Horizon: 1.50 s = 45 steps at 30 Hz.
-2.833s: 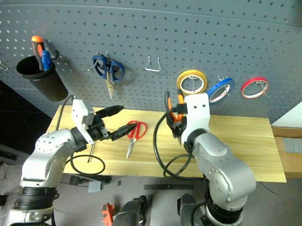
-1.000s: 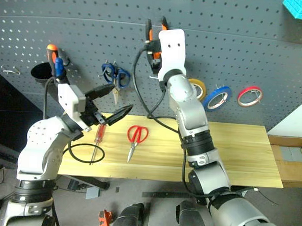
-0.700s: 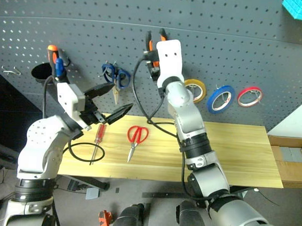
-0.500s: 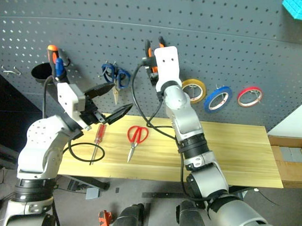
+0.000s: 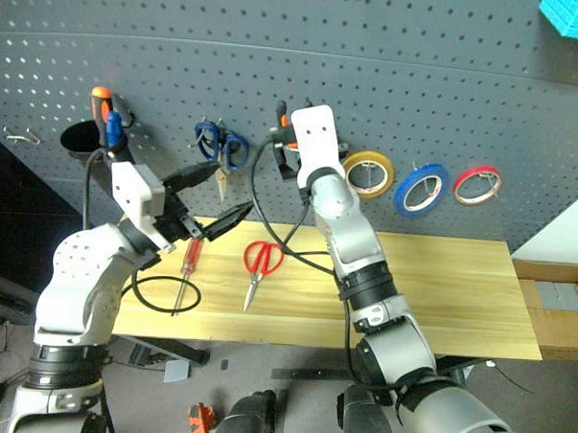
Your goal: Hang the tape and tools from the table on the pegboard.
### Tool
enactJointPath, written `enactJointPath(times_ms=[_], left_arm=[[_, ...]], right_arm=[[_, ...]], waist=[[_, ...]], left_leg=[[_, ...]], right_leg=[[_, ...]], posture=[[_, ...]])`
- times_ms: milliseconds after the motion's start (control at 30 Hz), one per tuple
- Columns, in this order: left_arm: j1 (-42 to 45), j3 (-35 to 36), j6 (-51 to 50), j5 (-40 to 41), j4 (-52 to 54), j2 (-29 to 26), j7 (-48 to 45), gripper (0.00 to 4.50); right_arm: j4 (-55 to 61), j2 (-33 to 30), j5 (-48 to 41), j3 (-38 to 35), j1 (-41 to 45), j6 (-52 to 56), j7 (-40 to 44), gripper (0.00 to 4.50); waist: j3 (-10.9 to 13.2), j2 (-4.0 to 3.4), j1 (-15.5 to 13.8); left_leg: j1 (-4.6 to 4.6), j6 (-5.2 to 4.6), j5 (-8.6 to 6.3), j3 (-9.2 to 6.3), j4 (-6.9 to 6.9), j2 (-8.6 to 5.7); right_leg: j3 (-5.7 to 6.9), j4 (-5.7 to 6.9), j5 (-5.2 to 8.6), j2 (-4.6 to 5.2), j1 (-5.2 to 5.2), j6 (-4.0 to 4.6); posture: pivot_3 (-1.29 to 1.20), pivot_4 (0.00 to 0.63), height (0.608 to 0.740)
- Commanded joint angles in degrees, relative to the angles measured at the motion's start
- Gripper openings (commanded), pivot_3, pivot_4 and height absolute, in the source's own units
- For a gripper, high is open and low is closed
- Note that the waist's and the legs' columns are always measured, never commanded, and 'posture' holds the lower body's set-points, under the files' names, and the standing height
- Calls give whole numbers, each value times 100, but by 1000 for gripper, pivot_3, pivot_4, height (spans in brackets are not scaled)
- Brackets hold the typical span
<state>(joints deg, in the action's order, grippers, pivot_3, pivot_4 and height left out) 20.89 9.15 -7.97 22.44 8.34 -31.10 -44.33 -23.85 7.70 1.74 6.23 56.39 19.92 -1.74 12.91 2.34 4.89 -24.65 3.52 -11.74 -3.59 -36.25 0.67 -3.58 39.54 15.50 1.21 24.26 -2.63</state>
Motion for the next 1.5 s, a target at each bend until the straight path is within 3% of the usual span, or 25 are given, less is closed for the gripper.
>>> enactJointPath(times_ms=[33,400,600,933,1133,1500], left_arm=[[22,-7,144,-26,126,42,69,4414],[-253,-188,-305,-491,61,-12,517,4414],[-729,-521,-2295,-1128,111,87,1715,4414],[-587,-643,-3785,-1214,-729,931,2632,4414],[224,-770,-3770,-1516,-2106,1386,3161,4414],[1188,-1154,-3108,-1963,-4068,1771,3210,4414]], right_arm=[[357,78,51,168,-177,155,142,4456],[1657,-300,89,675,-1385,1138,822,4456],[3204,-949,-353,1381,-2275,2460,2094,4456],[4511,-1931,-520,2054,-3147,2884,2843,4456],[4765,-2200,-641,2181,-3184,2934,3118,4456],[4906,-2257,-729,2026,-3136,3210,3092,4456]], waist=[[-1,0,-1],[-8,2,-7],[-8,1,7],[3,-3,-25],[4,-4,-19],[17,-5,-4]], left_leg=[[0,0,0,0,0,0],[1,0,0,-2,-9,0],[7,-2,-1,-10,-17,1],[50,-3,-2,-29,-71,0],[83,-3,-1,-31,-70,2],[75,-4,-5,-30,-49,2]], right_leg=[[0,0,0,0,0,0],[-1,6,0,-1,-4,0],[-1,16,1,-6,-10,-2],[13,33,5,-11,-74,-5],[12,27,20,-17,-104,-29],[11,-7,10,-16,-104,-12]], posture=[[-13,158,740],[-20,159,740],[-28,173,740],[-48,214,740],[-68,236,740],[-106,254,740]])
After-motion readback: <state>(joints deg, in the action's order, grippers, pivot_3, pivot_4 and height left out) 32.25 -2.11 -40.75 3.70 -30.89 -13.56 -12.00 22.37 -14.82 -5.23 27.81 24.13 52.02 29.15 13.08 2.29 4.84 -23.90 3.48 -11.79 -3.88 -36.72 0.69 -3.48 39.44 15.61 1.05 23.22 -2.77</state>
